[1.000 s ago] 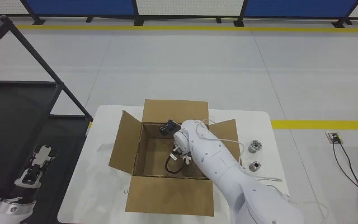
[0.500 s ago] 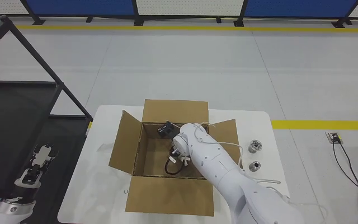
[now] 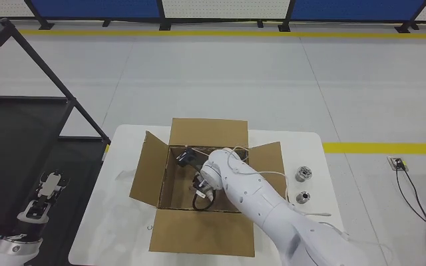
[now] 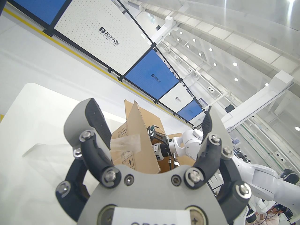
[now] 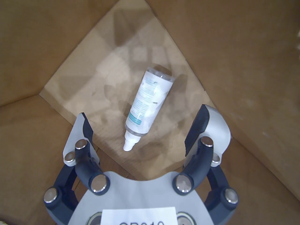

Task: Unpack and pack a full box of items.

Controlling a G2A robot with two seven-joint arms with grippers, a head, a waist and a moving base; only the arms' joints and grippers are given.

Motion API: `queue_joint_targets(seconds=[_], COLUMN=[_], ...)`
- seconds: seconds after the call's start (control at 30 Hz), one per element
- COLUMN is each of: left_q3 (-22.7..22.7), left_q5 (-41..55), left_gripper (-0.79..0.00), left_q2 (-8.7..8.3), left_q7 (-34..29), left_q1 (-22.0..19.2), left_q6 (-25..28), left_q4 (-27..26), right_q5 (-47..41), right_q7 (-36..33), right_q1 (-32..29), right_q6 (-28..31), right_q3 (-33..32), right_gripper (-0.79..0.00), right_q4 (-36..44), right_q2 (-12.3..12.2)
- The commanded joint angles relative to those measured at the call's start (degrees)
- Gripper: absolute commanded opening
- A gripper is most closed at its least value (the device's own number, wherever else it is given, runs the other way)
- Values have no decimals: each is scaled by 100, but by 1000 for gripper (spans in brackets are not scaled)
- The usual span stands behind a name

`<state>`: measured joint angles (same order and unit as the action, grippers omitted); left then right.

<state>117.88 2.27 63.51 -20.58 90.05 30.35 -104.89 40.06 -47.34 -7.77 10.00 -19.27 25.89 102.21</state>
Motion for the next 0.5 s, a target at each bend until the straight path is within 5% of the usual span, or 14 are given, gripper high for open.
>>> queue_joint_targets(seconds=[0.0, 0.2, 0.37, 0.47], left_q3=[0, 0, 0, 0], left_q5=[0, 0, 0, 0], left_gripper=[0, 0, 0, 0], left_q2=[0, 0, 0, 0], left_q7=[0, 0, 0, 0], left_q1=[0, 0, 0, 0], left_q6=[0, 0, 0, 0], left_q4=[0, 0, 0, 0], right_q5=[21, 348, 993, 1093], right_q7=[143, 674, 554, 440], right_q1=[-63, -604, -2012, -2286], right_q6=[127, 313, 558, 609], right_q3=[-142, -850, -2211, -2460], right_gripper=[0, 0, 0, 0], right_q4=[302, 1736, 4384, 4797], right_q2=[-177, -978, -1976, -2108])
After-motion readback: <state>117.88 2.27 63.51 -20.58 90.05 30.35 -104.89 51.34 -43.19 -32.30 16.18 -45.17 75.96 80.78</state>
